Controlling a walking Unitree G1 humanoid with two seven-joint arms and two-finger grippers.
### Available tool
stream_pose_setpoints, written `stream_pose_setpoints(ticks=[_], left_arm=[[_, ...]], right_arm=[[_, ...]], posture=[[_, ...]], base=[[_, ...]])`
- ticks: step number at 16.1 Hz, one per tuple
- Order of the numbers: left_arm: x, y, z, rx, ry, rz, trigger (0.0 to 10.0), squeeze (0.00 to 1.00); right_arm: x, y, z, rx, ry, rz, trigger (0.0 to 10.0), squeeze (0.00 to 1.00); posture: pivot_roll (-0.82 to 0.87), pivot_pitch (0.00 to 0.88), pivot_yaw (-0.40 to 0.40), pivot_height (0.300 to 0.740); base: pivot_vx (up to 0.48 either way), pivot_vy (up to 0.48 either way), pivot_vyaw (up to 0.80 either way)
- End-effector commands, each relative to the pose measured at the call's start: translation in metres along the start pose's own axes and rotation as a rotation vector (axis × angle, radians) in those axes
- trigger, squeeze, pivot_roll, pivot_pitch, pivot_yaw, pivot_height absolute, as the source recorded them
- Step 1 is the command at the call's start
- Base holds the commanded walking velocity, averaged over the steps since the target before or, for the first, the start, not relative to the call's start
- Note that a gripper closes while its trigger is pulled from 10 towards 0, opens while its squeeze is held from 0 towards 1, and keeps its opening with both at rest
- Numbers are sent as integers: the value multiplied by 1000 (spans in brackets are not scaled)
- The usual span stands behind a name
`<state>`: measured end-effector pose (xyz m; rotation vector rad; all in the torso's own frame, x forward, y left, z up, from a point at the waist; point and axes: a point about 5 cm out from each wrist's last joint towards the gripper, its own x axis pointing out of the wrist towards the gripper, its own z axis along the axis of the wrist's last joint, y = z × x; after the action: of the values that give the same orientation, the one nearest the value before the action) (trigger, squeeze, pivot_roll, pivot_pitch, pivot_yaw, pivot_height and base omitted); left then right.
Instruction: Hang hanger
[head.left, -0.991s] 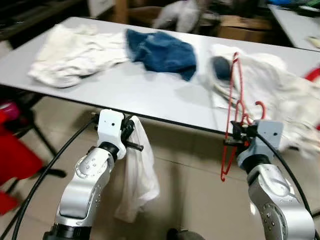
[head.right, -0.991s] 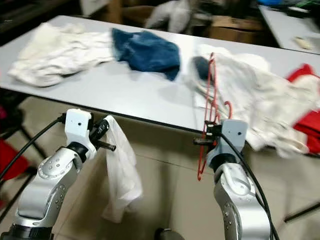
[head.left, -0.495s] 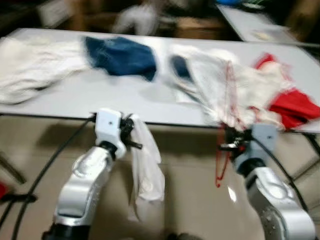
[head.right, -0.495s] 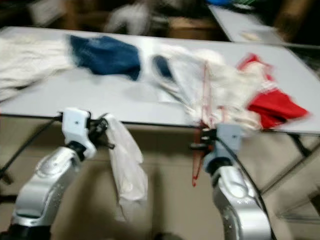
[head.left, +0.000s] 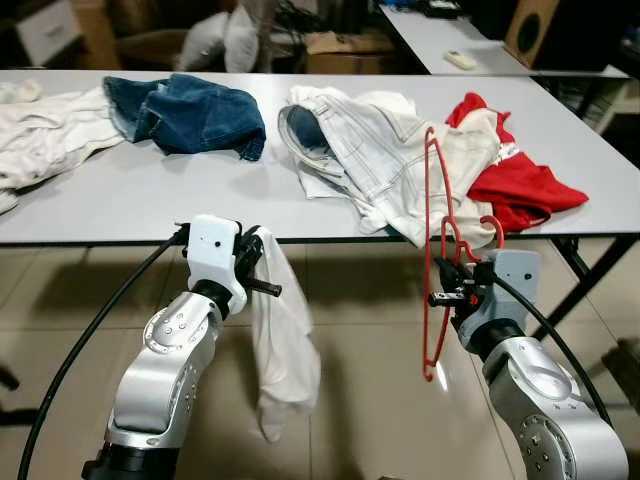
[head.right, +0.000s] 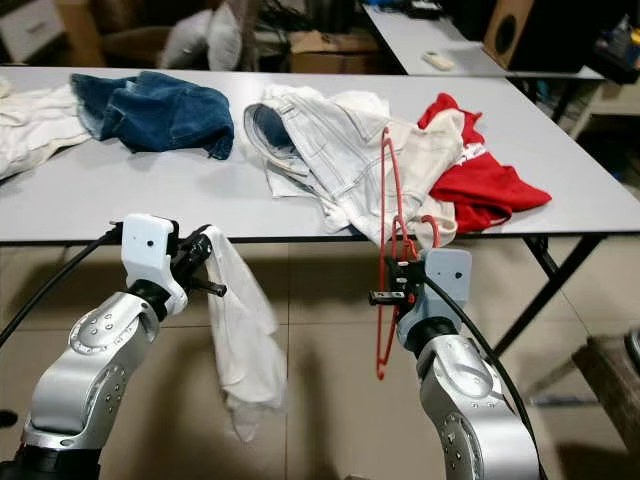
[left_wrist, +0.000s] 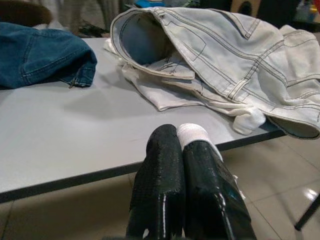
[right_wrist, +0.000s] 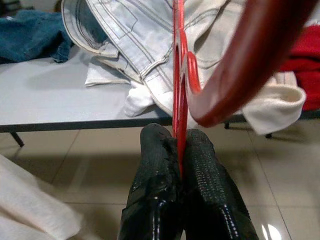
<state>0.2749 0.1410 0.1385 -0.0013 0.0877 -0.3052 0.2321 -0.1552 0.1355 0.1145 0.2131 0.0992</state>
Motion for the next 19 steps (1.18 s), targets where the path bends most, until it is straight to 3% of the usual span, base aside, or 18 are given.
stream_pose_setpoints(ticks=[1, 19], left_arm=[[3, -3, 6, 6, -31, -3, 10000, 0], [7, -6, 5, 2, -31, -4, 10000, 0]], right_arm=[[-1, -3, 6, -23, -19, -8, 10000, 0], [-2, -5, 1, -42, 6, -9, 10000, 0]], posture=[[27, 11, 2, 740], [19, 19, 7, 740]], base=[[0, -341, 0], [0, -333, 0]])
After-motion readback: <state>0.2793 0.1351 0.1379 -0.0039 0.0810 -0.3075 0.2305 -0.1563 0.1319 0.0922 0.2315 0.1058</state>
